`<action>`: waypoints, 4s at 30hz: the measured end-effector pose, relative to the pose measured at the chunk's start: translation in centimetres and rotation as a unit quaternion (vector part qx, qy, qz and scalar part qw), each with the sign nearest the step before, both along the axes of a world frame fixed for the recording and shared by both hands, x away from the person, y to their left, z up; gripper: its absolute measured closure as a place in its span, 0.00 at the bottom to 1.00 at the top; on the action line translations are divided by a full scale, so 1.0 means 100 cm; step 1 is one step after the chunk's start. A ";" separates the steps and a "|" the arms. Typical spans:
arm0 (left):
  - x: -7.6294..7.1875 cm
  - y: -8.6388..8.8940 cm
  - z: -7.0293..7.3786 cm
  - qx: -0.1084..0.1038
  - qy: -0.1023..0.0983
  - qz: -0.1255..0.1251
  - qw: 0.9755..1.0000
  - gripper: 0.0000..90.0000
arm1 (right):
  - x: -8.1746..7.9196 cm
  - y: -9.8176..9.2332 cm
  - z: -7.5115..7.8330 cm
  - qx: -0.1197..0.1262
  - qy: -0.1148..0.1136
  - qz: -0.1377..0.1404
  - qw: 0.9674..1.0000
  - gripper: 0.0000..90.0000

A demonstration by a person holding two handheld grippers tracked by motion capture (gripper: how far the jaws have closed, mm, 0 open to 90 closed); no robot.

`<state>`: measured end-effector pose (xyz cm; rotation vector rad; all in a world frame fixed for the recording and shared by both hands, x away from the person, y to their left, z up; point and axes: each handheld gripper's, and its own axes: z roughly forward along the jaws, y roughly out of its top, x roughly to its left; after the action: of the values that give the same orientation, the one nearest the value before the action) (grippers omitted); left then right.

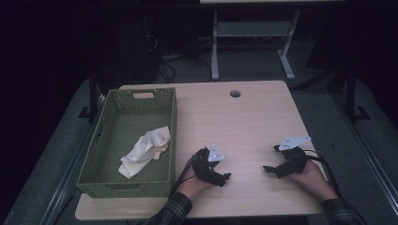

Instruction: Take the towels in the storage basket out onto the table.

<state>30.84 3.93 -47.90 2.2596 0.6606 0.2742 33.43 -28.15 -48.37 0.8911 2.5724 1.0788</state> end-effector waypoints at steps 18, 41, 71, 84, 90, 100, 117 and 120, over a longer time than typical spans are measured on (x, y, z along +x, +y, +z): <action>-0.002 0.003 0.008 0.007 0.012 -0.006 1.000 0.14 | 0.001 0.001 0.000 0.000 0.001 0.003 1.000 0.02; -0.006 0.011 0.022 0.011 0.002 0.022 1.000 0.14 | 0.001 0.001 0.000 0.000 0.001 0.004 1.000 0.02; -0.005 0.012 0.037 0.014 0.000 0.037 0.999 0.14 | 0.002 0.002 0.000 0.000 -0.002 0.018 1.000 0.02; -0.004 0.014 0.050 -0.002 0.005 0.039 0.999 0.14 | 0.002 0.002 0.000 0.000 -0.002 0.017 1.000 0.02; -0.003 0.014 0.058 -0.011 0.009 0.035 0.999 0.14 | 0.002 0.002 0.000 0.000 -0.002 0.017 1.000 0.02; 0.000 0.015 0.071 -0.026 0.008 0.026 0.999 0.14 | 0.002 0.002 0.000 0.000 -0.002 0.017 1.000 0.02; 0.005 0.016 0.091 -0.039 0.007 -0.003 0.999 0.15 | 0.001 0.002 0.000 0.000 -0.002 0.016 1.000 0.02; 0.006 0.017 0.094 -0.042 0.009 -0.010 0.999 0.15 | 0.001 0.002 0.000 0.000 -0.002 0.016 1.000 0.02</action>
<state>31.48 5.65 -38.54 2.1887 0.6460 0.2129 33.57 -27.98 -48.38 0.8496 2.5923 1.0892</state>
